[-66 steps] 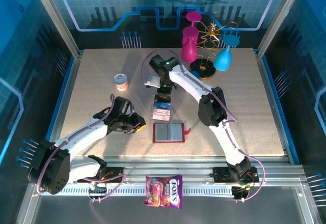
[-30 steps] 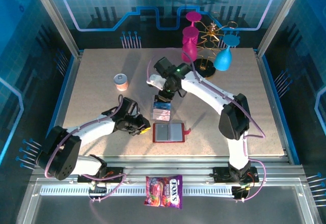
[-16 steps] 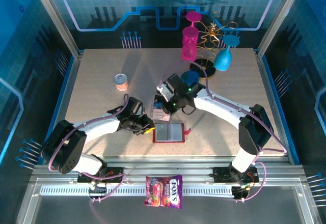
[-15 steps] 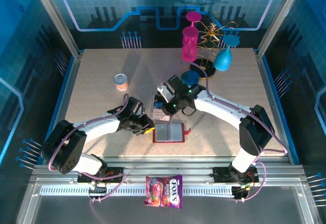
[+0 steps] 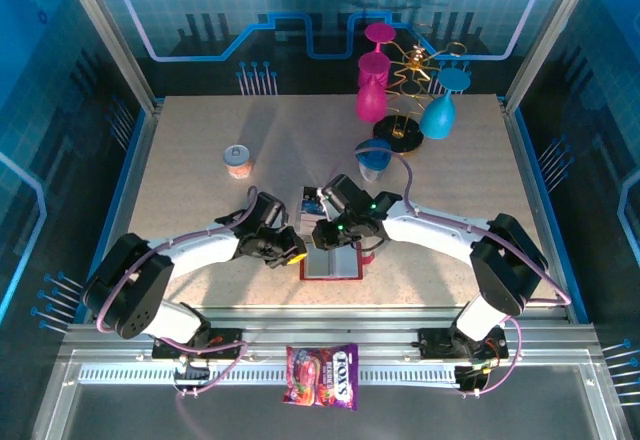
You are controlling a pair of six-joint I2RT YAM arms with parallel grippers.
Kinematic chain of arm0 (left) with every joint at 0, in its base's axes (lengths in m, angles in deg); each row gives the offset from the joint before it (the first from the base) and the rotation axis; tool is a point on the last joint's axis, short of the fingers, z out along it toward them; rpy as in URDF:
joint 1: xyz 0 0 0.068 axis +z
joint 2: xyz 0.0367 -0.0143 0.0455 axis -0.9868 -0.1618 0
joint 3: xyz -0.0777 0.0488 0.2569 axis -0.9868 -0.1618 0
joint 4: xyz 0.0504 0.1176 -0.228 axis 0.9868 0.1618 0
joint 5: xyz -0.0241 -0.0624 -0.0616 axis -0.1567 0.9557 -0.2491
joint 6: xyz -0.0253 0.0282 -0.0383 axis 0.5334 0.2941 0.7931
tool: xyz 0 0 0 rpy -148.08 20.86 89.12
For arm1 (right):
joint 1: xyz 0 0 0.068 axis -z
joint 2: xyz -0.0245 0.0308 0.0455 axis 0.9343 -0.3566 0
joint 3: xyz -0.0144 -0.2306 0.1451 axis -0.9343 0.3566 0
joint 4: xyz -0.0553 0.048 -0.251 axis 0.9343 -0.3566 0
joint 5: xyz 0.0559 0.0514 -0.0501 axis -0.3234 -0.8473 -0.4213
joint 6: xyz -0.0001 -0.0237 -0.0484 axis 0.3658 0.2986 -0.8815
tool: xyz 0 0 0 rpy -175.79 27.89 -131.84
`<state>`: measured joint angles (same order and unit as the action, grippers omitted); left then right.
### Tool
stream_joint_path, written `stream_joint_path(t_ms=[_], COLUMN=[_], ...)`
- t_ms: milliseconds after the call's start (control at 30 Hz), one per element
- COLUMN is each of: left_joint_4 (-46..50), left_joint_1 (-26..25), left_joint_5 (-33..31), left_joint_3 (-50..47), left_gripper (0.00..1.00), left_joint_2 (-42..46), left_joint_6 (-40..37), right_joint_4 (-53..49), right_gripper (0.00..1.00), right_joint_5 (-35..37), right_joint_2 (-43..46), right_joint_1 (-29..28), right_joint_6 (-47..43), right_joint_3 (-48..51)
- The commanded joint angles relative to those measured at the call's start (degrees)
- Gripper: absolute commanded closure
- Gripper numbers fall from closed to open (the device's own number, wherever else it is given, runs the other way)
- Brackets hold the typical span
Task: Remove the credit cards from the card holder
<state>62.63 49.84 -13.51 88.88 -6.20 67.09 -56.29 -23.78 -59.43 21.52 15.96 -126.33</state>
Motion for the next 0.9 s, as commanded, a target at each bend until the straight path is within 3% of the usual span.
stream_joint_path(t_ms=[0, 467, 867], left_joint_4=[-0.35, -1.46, -0.53], left_joint_1=[-0.48, -0.78, -0.75], left_joint_5=[0.73, 0.99, 0.45], left_joint_3=[-0.54, -2.3, -2.48], left_gripper=[0.86, 0.87, 0.88], left_joint_2=[-0.82, -3.79, -4.12], left_joint_6=[0.46, 0.23, 0.06], right_joint_4=[3.09, 8.3, 7.8], right_gripper=[0.81, 0.72, 0.63], right_joint_5=[-3.78, -9.51, -9.4], right_joint_2=[0.69, -4.3, -7.66], right_joint_1=[0.19, 0.31, 0.31], right_joint_6=[6.45, 11.99, 12.52], right_joint_3=[2.63, 6.24, 5.51])
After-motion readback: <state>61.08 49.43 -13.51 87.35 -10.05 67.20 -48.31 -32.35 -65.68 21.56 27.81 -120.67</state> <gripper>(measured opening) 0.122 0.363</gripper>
